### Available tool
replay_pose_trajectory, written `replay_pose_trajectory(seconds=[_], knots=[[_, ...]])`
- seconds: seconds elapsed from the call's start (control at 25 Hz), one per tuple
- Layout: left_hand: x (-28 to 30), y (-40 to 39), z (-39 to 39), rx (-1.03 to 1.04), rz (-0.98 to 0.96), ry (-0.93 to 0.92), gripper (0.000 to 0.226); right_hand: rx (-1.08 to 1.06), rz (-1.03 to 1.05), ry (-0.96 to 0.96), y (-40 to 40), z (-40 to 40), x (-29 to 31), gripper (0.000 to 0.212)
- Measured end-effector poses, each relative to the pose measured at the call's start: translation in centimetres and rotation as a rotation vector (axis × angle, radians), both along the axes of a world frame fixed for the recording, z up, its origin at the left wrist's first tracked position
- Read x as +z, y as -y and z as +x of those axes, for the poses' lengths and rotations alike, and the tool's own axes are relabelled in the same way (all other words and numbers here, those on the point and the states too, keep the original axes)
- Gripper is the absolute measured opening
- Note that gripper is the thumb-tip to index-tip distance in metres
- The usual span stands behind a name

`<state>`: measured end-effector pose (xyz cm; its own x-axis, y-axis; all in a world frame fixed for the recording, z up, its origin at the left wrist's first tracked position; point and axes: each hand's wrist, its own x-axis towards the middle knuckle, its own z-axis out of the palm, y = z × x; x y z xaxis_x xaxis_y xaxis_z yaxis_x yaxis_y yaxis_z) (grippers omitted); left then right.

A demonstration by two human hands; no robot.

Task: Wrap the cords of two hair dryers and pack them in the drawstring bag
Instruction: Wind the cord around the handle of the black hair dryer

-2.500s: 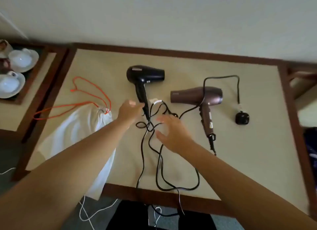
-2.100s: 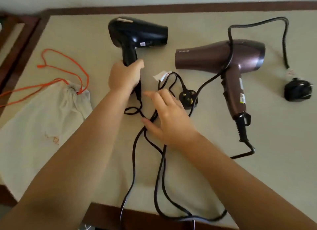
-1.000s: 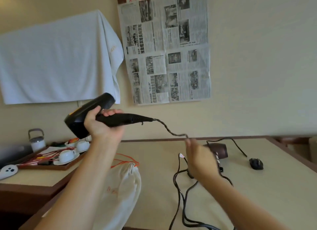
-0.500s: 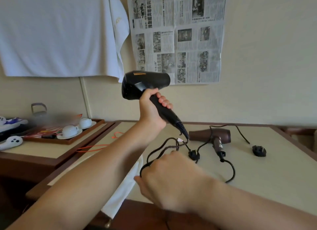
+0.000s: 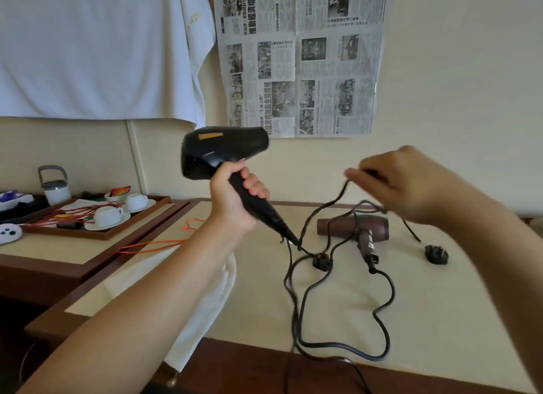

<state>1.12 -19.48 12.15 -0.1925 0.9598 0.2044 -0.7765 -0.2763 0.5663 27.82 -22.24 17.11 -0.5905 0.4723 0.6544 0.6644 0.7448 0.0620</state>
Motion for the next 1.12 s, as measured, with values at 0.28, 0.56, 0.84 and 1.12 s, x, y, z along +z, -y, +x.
replay_pose_trajectory(seconds=[0.28,0.56,0.84,1.12], knots=[[0.1,0.3,-1.1,-0.02,0.02,0.214,0.03,-0.338,-0.147,-0.107,-5.9,1.1,-8.5,0.03],[-0.3,-0.4,1.1,0.016,0.004,0.106,0.031,0.168,-0.522,-0.428,-1.1,-5.6,-13.7,0.073],[-2.1,-1.4,-0.6,0.099,-0.064,0.235,0.029,0.166,-0.291,-0.129,-1.0,-3.6,-12.6,0.038],[-2.0,-2.0,1.7,0.066,-0.099,0.326,0.031,-0.158,-0.335,0.029,1.1,-10.9,-17.1,0.037]])
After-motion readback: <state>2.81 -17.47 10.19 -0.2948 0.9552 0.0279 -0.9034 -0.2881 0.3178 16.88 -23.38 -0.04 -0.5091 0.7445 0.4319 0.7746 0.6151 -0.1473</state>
